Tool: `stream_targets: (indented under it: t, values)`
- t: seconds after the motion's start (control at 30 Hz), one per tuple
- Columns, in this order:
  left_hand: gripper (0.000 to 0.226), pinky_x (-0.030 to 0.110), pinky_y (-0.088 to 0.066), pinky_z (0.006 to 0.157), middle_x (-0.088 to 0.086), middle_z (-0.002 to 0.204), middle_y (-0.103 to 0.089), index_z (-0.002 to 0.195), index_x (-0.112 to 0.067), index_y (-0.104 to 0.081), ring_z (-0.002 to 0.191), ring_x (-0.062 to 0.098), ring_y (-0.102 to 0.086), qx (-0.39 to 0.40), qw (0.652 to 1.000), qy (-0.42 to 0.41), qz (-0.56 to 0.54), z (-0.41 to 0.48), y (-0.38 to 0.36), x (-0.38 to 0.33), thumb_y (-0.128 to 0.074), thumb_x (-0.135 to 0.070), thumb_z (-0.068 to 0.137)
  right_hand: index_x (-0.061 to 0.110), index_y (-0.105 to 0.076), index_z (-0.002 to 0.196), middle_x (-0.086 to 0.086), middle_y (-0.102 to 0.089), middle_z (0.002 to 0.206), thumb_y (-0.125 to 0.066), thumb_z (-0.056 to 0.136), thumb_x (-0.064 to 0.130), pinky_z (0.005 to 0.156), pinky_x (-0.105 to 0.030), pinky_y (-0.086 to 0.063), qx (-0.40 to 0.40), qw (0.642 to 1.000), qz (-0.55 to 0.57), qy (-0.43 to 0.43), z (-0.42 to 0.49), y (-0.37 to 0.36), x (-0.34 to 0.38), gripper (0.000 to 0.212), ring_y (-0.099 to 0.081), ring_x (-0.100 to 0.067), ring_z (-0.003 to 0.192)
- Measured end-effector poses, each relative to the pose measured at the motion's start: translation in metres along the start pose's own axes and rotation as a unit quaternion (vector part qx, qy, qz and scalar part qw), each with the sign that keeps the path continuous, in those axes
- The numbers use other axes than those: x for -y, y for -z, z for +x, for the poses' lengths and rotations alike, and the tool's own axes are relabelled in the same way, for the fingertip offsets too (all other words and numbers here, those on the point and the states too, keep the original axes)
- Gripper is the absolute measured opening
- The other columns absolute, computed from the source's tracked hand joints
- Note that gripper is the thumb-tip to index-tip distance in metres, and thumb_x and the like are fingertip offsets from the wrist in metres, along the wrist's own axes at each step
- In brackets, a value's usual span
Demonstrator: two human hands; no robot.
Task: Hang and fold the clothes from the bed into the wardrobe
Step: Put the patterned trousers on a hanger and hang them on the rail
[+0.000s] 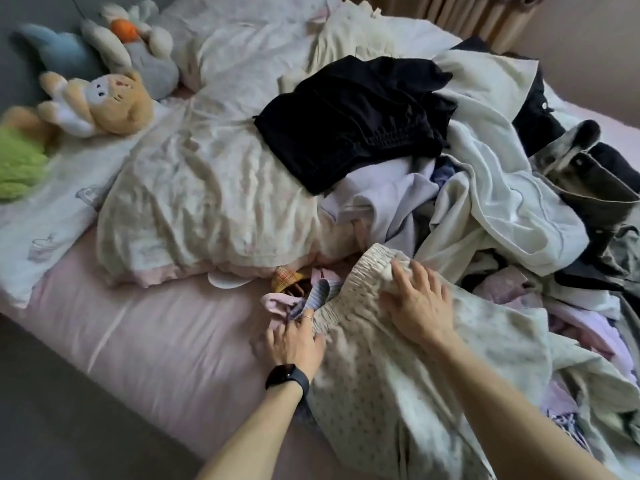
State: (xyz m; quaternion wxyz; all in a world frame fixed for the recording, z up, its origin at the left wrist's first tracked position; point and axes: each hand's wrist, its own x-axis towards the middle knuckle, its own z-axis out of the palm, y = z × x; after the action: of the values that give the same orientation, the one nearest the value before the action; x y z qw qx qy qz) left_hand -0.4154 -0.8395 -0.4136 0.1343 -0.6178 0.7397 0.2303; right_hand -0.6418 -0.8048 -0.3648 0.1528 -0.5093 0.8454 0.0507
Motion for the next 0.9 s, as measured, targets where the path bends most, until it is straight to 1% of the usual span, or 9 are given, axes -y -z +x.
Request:
stream_targets:
  t: [0.17, 0.3, 0.37, 0.43, 0.53, 0.67, 0.73, 0.83, 0.9]
  values:
    - [0.013, 0.037, -0.039, 0.089, -0.006, 0.104, -0.069, 0.098, -0.035, -0.047, 0.102, 0.026, -0.059, -0.004, 0.997, 0.010, -0.079, 0.011, 0.005, 0.008, -0.056, -0.040, 0.091, 0.027, -0.049, 0.130, -0.004, -0.049, 0.130, -0.059, 0.085, 0.063, 0.096, -0.045, -0.041, -0.034, 0.998, 0.031, -0.043, -0.007, -0.003, 0.008, 0.058, -0.046, -0.030, 0.116]
    - [0.017, 0.036, -0.042, 0.073, -0.005, 0.093, -0.068, 0.084, -0.031, -0.040, 0.091, 0.026, -0.062, -0.008, 0.991, -0.004, -0.131, 0.010, 0.006, 0.006, -0.056, -0.034, 0.091, 0.022, -0.058, 0.103, 0.001, -0.055, 0.116, -0.046, 0.085, 0.078, 0.093, -0.041, -0.040, -0.055, 0.995, 0.038, -0.068, -0.012, 0.006, 0.012, 0.060, -0.052, -0.025, 0.108]
    - [0.018, 0.031, -0.031, 0.060, -0.008, 0.086, -0.065, 0.083, -0.031, -0.042, 0.081, 0.023, -0.060, -0.048, 0.988, 0.005, -0.147, 0.002, 0.011, 0.003, -0.058, -0.033, 0.089, 0.019, -0.052, 0.095, 0.000, -0.056, 0.105, -0.051, 0.087, 0.073, 0.088, -0.041, -0.039, -0.041, 0.995, 0.058, -0.063, -0.019, 0.012, 0.010, 0.054, -0.054, -0.026, 0.100]
    - [0.016, 0.029, -0.031, 0.061, -0.008, 0.087, -0.067, 0.096, -0.030, -0.050, 0.080, 0.021, -0.060, -0.050, 0.976, 0.041, -0.207, -0.008, 0.017, 0.000, -0.063, -0.029, 0.087, 0.017, -0.047, 0.100, -0.004, -0.062, 0.100, -0.064, 0.087, 0.057, 0.085, -0.044, -0.040, -0.033, 0.987, 0.141, -0.074, -0.029, 0.018, 0.006, 0.045, -0.057, -0.030, 0.095]
    - [0.041, 0.025, -0.035, 0.069, 0.005, 0.098, -0.072, 0.126, -0.016, -0.056, 0.089, 0.022, -0.061, 0.003, 0.940, 0.092, -0.327, -0.020, 0.035, -0.005, -0.065, -0.016, 0.086, 0.017, -0.046, 0.125, -0.010, -0.071, 0.107, -0.073, 0.084, 0.045, 0.092, -0.045, -0.045, -0.018, 0.968, 0.229, -0.101, -0.047, 0.032, -0.006, 0.057, -0.062, -0.033, 0.102]
    - [0.020, 0.023, -0.043, 0.074, 0.004, 0.105, -0.074, 0.106, -0.017, -0.074, 0.103, 0.024, -0.066, 0.065, 0.950, 0.080, -0.296, -0.041, 0.067, -0.006, -0.067, -0.025, 0.088, 0.030, -0.060, 0.110, 0.008, -0.070, 0.095, -0.073, 0.076, 0.063, 0.086, -0.039, -0.048, 0.024, 0.969, 0.240, -0.059, -0.076, 0.054, -0.031, 0.049, -0.065, -0.019, 0.096]
    - [0.004, 0.022, -0.045, 0.075, -0.001, 0.099, -0.072, 0.089, -0.026, -0.070, 0.102, 0.023, -0.066, 0.057, 0.951, 0.078, -0.293, -0.049, 0.083, -0.007, -0.069, -0.029, 0.087, 0.035, -0.060, 0.102, 0.016, -0.069, 0.087, -0.069, 0.074, 0.076, 0.080, -0.035, -0.048, 0.021, 0.955, 0.292, -0.052, -0.092, 0.065, -0.038, 0.051, -0.065, -0.009, 0.089]
    - [0.008, 0.037, -0.054, 0.085, -0.001, 0.091, -0.063, 0.088, -0.022, -0.061, 0.095, 0.027, -0.064, 0.060, 0.949, 0.049, -0.305, -0.065, 0.105, -0.016, -0.065, -0.028, 0.090, 0.028, -0.061, 0.090, 0.011, -0.060, 0.074, -0.069, 0.082, 0.062, 0.066, -0.036, -0.044, -0.068, 0.947, 0.308, -0.052, -0.114, 0.087, -0.052, 0.036, -0.062, -0.021, 0.077]
    - [0.012, 0.031, -0.051, 0.077, 0.000, 0.084, -0.058, 0.097, -0.013, -0.059, 0.090, 0.030, -0.061, 0.059, 0.948, 0.018, -0.313, -0.084, 0.119, -0.026, -0.059, -0.025, 0.095, 0.023, -0.061, 0.085, 0.008, -0.057, 0.072, -0.073, 0.085, 0.049, 0.061, -0.036, -0.040, -0.119, 0.933, 0.337, -0.052, -0.130, 0.107, -0.068, 0.029, -0.059, -0.024, 0.074]
